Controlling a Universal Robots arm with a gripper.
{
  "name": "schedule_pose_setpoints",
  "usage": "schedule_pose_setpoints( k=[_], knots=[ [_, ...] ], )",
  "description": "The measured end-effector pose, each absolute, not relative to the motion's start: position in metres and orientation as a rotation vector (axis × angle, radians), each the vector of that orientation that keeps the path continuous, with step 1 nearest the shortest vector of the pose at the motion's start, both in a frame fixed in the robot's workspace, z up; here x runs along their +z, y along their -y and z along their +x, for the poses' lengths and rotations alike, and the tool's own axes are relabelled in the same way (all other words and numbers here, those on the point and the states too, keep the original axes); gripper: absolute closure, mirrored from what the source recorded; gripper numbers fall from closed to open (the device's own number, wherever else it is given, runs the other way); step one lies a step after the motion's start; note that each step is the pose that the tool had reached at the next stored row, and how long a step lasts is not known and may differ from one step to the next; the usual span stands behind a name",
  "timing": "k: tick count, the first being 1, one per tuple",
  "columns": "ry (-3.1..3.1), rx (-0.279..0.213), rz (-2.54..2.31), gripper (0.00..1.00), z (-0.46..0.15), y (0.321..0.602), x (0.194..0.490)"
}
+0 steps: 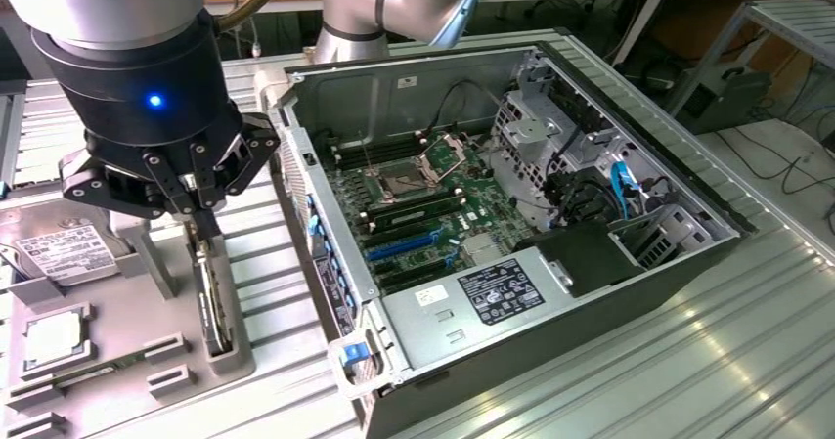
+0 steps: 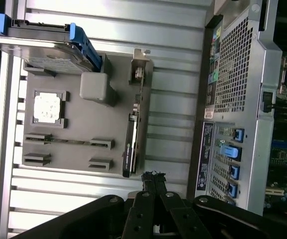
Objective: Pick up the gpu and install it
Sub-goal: 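Reach for the gpu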
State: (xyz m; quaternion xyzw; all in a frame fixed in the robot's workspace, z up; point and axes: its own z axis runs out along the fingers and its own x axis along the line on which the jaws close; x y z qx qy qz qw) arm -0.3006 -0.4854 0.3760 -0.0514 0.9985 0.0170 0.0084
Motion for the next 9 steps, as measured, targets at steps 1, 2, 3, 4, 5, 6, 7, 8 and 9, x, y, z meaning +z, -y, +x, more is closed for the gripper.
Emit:
schedule_pose_setpoints(
  k=[1, 2, 3, 4, 5, 6, 7, 8, 9],
  knots=[
    [-3.123, 0.051, -0.16, 0.89, -0.3008, 0.4839, 0.3749],
    [-3.125, 0.049, -0.159, 0.89, -0.301, 0.4827, 0.374],
    [-3.127, 0.047, -0.157, 0.89, -0.3012, 0.4816, 0.373],
    [-3.129, 0.044, -0.155, 0.89, -0.3015, 0.481, 0.372],
    [-3.132, 0.042, -0.15, 0.89, -0.3017, 0.4806, 0.3706],
    [-3.135, 0.041, -0.143, 0.89, -0.3018, 0.4804, 0.3696],
    [-3.137, 0.039, -0.136, 0.89, -0.3018, 0.4802, 0.3688],
    [-3.14, 0.037, -0.128, 0.89, -0.302, 0.4801, 0.3677],
    [-3.143, 0.036, -0.117, 0.89, -0.3022, 0.48, 0.3663]
  ],
)
